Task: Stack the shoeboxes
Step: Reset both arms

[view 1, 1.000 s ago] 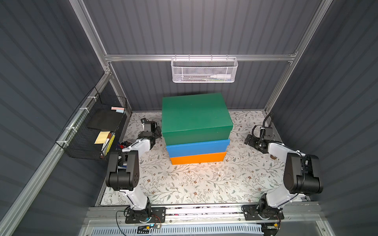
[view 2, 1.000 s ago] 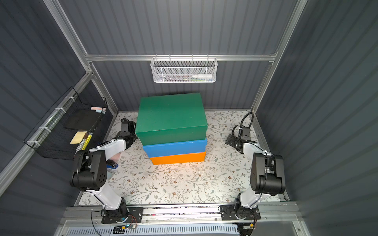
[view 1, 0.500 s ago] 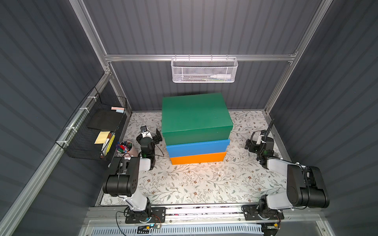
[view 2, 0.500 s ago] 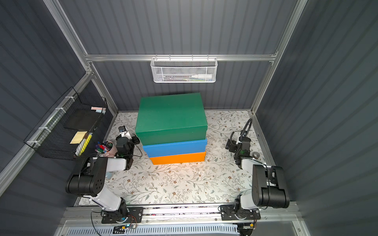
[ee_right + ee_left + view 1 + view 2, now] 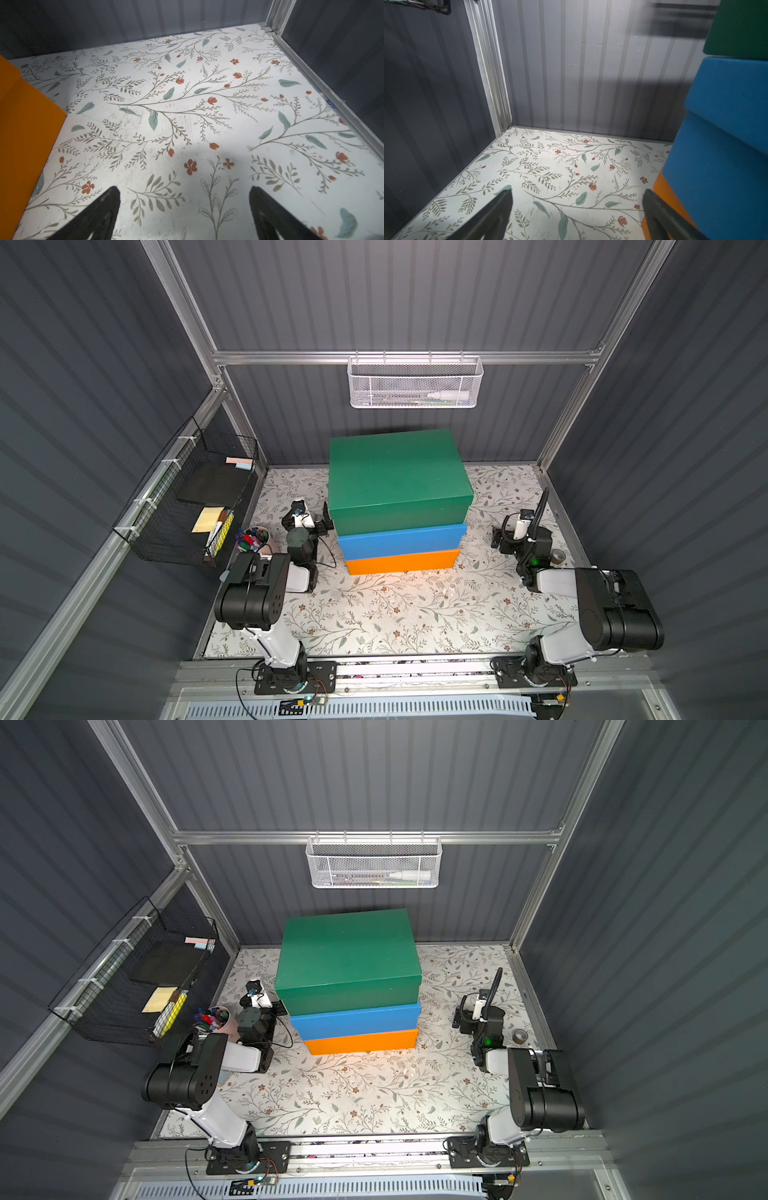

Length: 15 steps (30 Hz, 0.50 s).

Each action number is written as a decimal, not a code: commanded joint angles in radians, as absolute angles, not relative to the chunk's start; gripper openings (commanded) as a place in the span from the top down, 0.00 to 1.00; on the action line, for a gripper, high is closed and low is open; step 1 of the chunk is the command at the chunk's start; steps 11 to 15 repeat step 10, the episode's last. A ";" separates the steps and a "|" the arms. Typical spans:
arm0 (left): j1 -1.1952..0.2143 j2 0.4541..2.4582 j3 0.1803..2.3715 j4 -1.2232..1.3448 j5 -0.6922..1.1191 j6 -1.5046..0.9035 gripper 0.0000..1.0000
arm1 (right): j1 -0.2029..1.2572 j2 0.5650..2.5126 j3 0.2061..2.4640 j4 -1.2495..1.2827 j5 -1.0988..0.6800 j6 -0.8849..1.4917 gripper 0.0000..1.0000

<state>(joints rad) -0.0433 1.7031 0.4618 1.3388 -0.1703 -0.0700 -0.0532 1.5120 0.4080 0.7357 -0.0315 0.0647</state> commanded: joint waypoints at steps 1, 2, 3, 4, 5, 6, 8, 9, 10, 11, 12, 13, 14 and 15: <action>-0.048 1.705 0.467 1.364 -0.160 -0.051 0.00 | -0.051 1.506 0.425 0.759 -0.040 0.047 0.01; -0.048 1.706 0.467 1.362 -0.160 -0.051 0.00 | -0.050 1.507 0.427 0.758 -0.041 0.046 0.01; -0.049 1.708 0.473 1.353 -0.163 -0.047 0.00 | -0.051 1.509 0.430 0.757 -0.041 0.046 0.01; -0.051 1.709 0.474 1.352 -0.164 -0.045 0.00 | -0.051 1.511 0.428 0.759 -0.041 0.047 0.01; -0.051 1.709 0.475 1.351 -0.165 -0.045 0.00 | -0.049 1.508 0.428 0.758 -0.040 0.047 0.01; -0.051 1.710 0.477 1.350 -0.165 -0.046 0.00 | -0.049 1.508 0.429 0.757 -0.040 0.047 0.01; -0.052 1.709 0.476 1.350 -0.165 -0.046 0.00 | -0.049 1.508 0.427 0.757 -0.039 0.047 0.01; -0.052 1.708 0.471 1.357 -0.167 -0.045 0.00 | -0.049 1.507 0.427 0.757 -0.039 0.046 0.01; -0.054 1.703 0.464 1.370 -0.152 -0.047 0.00 | -0.049 1.506 0.428 0.756 -0.038 0.047 0.01; -0.054 1.703 0.464 1.370 -0.152 -0.047 0.00 | -0.049 1.506 0.428 0.756 -0.038 0.047 0.01; -0.054 1.703 0.464 1.370 -0.152 -0.047 0.00 | -0.049 1.506 0.428 0.756 -0.038 0.047 0.01; -0.054 1.703 0.464 1.370 -0.152 -0.047 0.00 | -0.049 1.506 0.428 0.756 -0.038 0.047 0.01; -0.054 1.703 0.464 1.370 -0.152 -0.047 0.00 | -0.049 1.506 0.428 0.756 -0.038 0.047 0.01; -0.054 1.703 0.464 1.370 -0.152 -0.047 0.00 | -0.049 1.506 0.428 0.756 -0.038 0.047 0.01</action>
